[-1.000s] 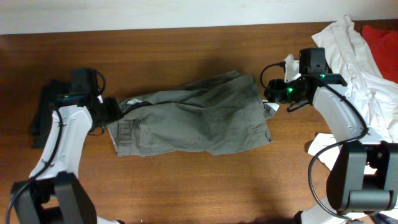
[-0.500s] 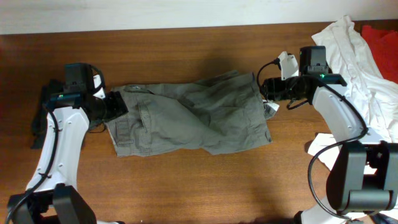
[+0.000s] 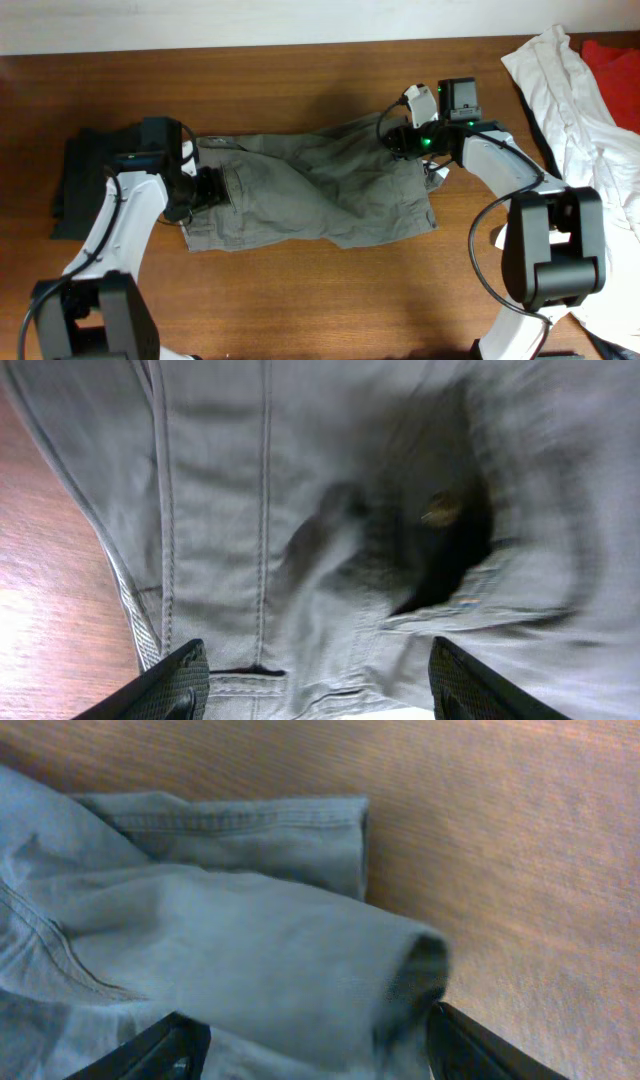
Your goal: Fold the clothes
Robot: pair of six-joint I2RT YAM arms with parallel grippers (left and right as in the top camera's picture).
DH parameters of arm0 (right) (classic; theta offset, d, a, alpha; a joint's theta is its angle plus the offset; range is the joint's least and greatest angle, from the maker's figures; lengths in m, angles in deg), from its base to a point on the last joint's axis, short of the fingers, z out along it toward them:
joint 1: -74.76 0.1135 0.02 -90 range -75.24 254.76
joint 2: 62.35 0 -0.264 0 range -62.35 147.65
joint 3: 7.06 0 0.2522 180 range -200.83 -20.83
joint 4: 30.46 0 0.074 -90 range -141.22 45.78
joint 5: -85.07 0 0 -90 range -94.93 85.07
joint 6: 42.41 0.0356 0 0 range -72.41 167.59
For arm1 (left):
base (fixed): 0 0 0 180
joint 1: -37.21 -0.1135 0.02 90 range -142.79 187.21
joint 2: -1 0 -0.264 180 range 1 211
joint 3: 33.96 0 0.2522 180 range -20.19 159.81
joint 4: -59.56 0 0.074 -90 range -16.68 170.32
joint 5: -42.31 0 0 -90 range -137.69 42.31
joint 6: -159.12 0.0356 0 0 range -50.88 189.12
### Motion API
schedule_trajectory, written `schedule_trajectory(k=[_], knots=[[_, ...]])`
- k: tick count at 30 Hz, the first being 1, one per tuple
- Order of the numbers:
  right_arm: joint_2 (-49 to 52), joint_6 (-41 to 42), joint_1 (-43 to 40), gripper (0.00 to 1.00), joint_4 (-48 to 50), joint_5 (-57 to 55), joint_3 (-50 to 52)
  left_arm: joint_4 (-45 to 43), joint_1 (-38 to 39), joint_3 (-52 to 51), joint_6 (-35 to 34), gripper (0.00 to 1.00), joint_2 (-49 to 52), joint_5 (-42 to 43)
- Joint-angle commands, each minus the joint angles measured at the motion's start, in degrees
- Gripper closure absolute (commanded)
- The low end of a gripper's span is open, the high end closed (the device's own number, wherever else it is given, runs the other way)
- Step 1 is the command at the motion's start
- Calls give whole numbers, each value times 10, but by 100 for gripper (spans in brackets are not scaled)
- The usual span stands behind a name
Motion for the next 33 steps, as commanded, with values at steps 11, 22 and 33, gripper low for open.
schedule_trajectory(k=[11,22,33], knots=[[7,35,0,96,49,-85,-41,-113,1,-87,8,33,74,-13],[9,73,-6,96,47,-187,-112,-129,1,-102,-25,37,101,-95],[28,121,-10,31,-4,-254,-113,-130,1,-102,-29,37,101,-95]])
